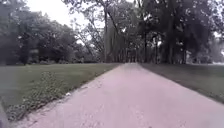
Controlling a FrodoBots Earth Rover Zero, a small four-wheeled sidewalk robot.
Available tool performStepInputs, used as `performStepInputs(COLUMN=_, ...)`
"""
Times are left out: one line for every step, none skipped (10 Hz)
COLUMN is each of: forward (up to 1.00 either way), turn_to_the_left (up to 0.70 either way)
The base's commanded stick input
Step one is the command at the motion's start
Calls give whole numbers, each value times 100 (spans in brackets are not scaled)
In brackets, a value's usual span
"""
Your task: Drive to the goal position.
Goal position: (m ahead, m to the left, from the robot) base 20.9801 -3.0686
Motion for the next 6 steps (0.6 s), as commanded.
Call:
performStepInputs(forward=70, turn_to_the_left=0)
performStepInputs(forward=70, turn_to_the_left=0)
performStepInputs(forward=70, turn_to_the_left=0)
performStepInputs(forward=70, turn_to_the_left=0)
performStepInputs(forward=70, turn_to_the_left=0)
performStepInputs(forward=70, turn_to_the_left=0)
